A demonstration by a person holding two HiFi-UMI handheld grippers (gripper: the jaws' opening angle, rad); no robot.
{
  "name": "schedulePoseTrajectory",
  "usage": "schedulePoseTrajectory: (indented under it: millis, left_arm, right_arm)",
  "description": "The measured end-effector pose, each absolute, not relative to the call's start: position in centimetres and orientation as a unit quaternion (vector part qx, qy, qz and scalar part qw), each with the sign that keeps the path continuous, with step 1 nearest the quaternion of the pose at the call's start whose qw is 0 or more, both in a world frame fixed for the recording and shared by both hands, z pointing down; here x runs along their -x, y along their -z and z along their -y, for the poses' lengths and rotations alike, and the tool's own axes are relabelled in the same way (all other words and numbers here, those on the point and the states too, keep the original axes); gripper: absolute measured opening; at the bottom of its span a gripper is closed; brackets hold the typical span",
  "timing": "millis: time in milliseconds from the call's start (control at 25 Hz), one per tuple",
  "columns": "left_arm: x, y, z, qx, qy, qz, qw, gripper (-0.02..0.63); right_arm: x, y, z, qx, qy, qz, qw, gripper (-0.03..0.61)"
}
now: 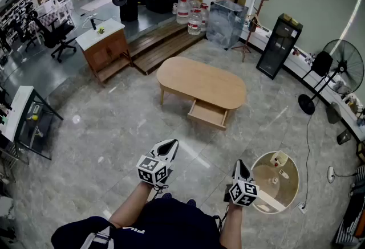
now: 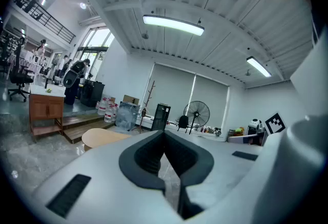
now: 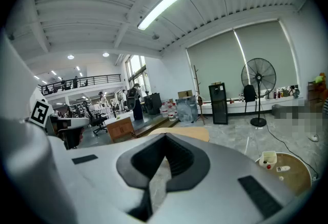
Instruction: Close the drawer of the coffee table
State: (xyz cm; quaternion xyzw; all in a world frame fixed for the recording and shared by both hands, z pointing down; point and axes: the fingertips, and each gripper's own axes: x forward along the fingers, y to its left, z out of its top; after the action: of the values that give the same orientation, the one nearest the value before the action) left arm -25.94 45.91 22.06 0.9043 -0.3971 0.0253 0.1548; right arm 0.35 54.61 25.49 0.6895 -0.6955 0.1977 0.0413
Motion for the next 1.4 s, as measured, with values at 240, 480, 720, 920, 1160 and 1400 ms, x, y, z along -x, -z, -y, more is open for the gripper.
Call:
schedulePoseTrajectory:
  millis: [240, 480, 720, 920, 1160, 1400]
  left_arm:
    - [25.9, -22.8, -46.2, -0.904, -0.027, 0.396, 0.156, 0.025]
    - [25.3, -23.2, -46.5, -0.905, -0.032, 0.396, 0.155, 0.025]
    - [25.0, -23.4, -46.6, -0.903, -0.033, 0.398, 0.158, 0.025]
    - [24.3, -22.8, -47.0, -0.903, -0.032, 0.400, 0.153, 0.025]
    - [23.0, -22.8, -47.7, -0.903, -0.035, 0.402, 0.150, 0.025]
    - [21.2, -22.7, -49.0, -0.900, -0.033, 0.408, 0.150, 0.026]
  right_arm:
    - [-0.3, -26.1, -54.9, -0.690, -0.199, 0.695, 0.041, 0.027]
    - [-0.6, -26.1, -55.0, -0.688, -0.197, 0.698, 0.028, 0.028]
    - [-1.0, -25.8, -55.1, -0.688, -0.193, 0.699, 0.022, 0.028]
    - [-1.6, -25.6, -55.4, -0.684, -0.200, 0.702, 0.017, 0.028]
    - [-3.1, -26.0, -55.6, -0.684, -0.213, 0.697, 0.012, 0.028]
    - [-3.5, -26.9, -56.7, -0.647, -0.221, 0.728, 0.044, 0.026]
